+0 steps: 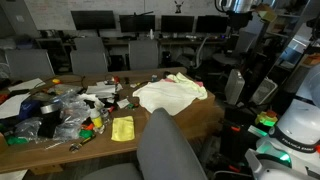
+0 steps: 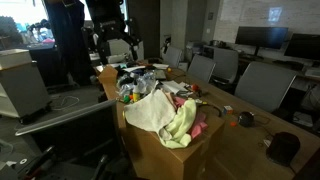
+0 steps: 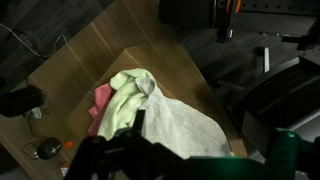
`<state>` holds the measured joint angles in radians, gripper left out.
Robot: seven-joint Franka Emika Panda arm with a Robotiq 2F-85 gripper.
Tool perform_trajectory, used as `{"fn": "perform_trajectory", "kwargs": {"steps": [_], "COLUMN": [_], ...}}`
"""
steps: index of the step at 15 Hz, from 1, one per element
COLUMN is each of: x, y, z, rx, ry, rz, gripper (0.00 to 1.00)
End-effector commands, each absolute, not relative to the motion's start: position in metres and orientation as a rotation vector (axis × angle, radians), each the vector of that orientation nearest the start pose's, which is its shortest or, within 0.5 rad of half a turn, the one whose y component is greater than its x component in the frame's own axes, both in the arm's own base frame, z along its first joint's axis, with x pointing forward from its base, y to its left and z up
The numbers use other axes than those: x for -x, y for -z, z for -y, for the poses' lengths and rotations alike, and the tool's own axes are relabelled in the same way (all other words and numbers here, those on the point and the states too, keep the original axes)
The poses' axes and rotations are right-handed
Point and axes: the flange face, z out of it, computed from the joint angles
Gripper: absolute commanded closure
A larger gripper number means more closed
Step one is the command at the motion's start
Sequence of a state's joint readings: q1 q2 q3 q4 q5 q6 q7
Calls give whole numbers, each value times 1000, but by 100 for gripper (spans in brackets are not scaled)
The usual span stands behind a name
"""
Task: Move the white and green towels and the peach and pink shirt to the backrest of the chair
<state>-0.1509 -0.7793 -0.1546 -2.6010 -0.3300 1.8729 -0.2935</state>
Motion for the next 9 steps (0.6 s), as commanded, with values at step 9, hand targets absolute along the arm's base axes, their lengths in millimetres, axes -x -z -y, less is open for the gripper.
{"fn": "perform_trajectory", "kwargs": {"steps": [9], "x": [-302], "y": [-500], "z": [125], "rx": [3351], "ry": [-7], "rz": [201], "gripper": [0]}}
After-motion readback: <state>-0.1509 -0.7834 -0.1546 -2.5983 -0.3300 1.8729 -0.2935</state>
